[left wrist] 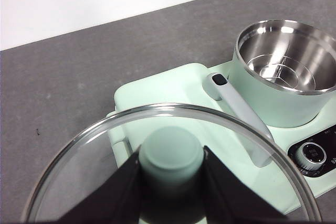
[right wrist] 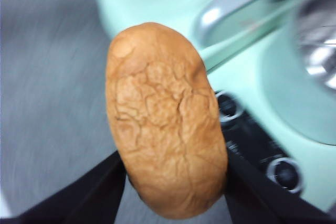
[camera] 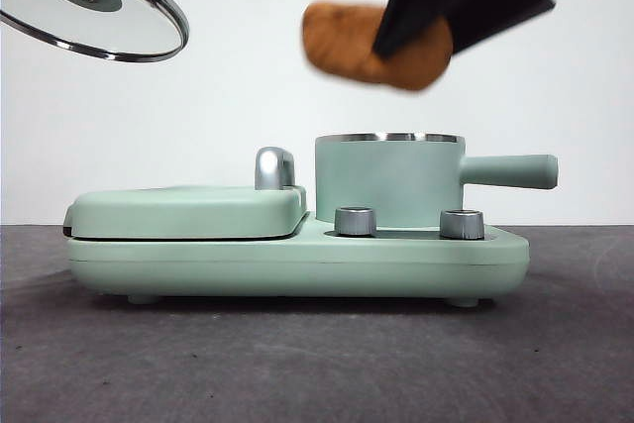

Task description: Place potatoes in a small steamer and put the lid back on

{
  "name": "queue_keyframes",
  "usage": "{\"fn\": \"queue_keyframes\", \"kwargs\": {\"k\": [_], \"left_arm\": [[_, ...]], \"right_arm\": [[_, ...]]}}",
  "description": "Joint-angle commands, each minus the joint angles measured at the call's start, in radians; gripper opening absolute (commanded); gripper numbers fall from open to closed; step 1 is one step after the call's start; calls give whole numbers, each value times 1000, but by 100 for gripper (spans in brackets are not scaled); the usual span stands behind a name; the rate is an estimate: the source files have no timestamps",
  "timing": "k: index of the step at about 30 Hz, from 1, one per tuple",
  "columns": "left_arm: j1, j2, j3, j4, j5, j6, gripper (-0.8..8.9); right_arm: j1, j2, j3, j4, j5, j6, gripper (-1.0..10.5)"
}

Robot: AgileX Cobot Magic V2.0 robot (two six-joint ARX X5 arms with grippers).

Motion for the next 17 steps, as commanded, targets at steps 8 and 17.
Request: {"fn": "queue_keyframes", "kwargs": {"k": [8,17], "left_arm": [[-3,0,17,39,1,1,15],[-3,0,17,39,1,0,15]], "right_arm": [[-187,225,282,-50,-7,105,206],[-289,516,519,-67,-37,56,206]]}}
